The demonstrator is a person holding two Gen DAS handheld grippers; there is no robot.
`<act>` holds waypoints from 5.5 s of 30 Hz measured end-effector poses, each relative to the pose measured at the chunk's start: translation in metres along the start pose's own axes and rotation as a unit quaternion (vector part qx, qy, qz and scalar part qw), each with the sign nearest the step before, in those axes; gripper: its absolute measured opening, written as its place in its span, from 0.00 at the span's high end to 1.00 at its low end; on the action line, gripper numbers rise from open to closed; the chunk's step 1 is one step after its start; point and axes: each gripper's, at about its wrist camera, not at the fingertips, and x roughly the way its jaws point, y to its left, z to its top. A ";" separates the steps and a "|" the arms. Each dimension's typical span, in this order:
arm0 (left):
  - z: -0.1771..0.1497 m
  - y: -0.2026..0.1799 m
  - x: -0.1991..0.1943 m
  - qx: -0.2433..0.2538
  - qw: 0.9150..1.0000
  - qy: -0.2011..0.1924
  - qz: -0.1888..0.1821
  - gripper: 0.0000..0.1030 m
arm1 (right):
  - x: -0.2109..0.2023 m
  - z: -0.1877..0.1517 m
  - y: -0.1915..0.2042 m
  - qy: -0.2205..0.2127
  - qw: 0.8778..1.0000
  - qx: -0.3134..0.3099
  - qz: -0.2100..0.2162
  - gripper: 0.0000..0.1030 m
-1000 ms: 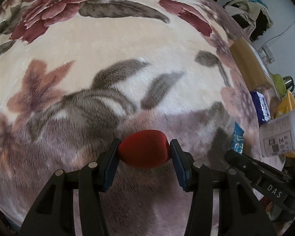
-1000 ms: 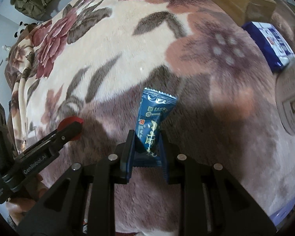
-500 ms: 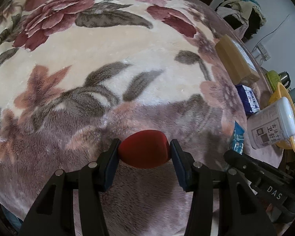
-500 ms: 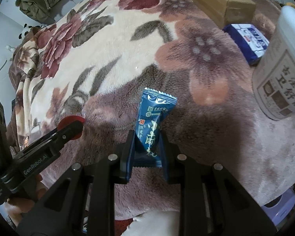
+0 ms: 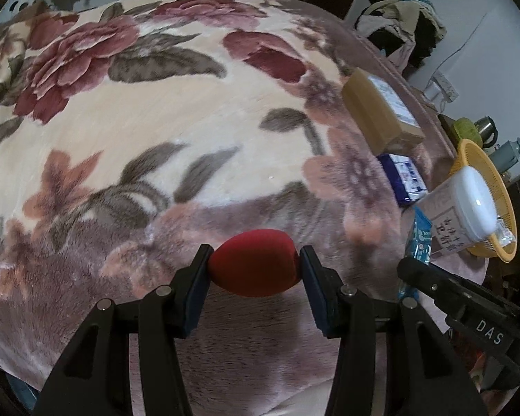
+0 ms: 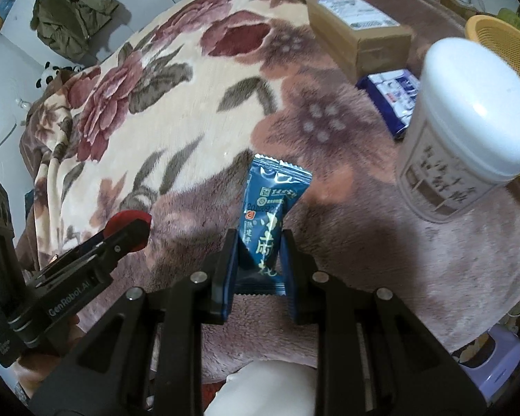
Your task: Organize soft objects
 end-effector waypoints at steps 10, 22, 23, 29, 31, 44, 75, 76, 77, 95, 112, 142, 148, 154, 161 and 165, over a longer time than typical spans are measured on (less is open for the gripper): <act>0.017 -0.046 -0.016 0.032 0.999 -0.019 -0.019 0.50 | -0.038 0.016 -0.019 -0.035 0.999 0.008 -0.009 0.77; 0.031 -0.103 -0.026 0.073 0.996 -0.030 -0.038 0.50 | -0.077 0.029 -0.046 -0.070 0.997 0.028 -0.020 0.77; 0.032 -0.108 -0.027 0.076 0.996 -0.031 -0.040 0.49 | -0.080 0.031 -0.048 -0.073 0.997 0.029 -0.021 0.77; 0.035 -0.132 -0.030 0.092 0.994 -0.033 -0.050 0.50 | -0.096 0.037 -0.059 -0.086 0.995 0.033 -0.027 0.77; 0.037 -0.140 -0.030 0.096 0.993 -0.032 -0.053 0.50 | -0.100 0.038 -0.064 -0.090 0.995 0.035 -0.028 0.77; 0.044 -0.189 -0.027 0.128 0.989 -0.033 -0.065 0.49 | -0.124 0.045 -0.102 -0.111 0.991 0.061 -0.039 0.77; 0.049 -0.321 0.002 0.194 0.976 -0.012 -0.102 0.49 | -0.167 0.054 -0.216 -0.145 0.978 0.140 -0.059 0.77; 0.049 -0.325 0.004 0.196 0.975 -0.010 -0.103 0.49 | -0.167 0.054 -0.219 -0.145 0.977 0.143 -0.060 0.77; 0.049 -0.329 0.005 0.198 0.975 -0.010 -0.104 0.49 | -0.168 0.054 -0.222 -0.145 0.977 0.145 -0.061 0.77; 0.052 -0.388 0.027 0.226 0.966 0.000 -0.121 0.49 | -0.174 0.062 -0.270 -0.151 0.971 0.173 -0.072 0.77; 0.064 -0.425 0.052 0.232 0.962 0.011 -0.145 0.49 | -0.175 0.079 -0.297 -0.159 0.965 0.196 -0.070 0.76; 0.059 -0.418 0.071 0.238 0.965 0.011 -0.112 0.01 | -0.178 0.069 -0.309 -0.179 0.954 0.227 -0.079 0.00; 0.059 -0.414 0.068 0.233 0.966 0.010 -0.112 0.01 | -0.181 0.061 -0.309 -0.178 0.954 0.226 -0.089 0.00; 0.058 -0.413 0.066 0.232 0.966 0.011 -0.113 0.01 | -0.179 0.057 -0.308 -0.171 0.955 0.224 -0.096 0.00; 0.057 -0.409 0.063 0.230 0.967 0.009 -0.113 0.01 | -0.181 0.055 -0.305 -0.171 0.955 0.223 -0.098 0.00; 0.057 -0.409 0.060 0.230 0.966 0.008 -0.114 0.01 | -0.182 0.055 -0.304 -0.171 0.955 0.222 -0.100 0.00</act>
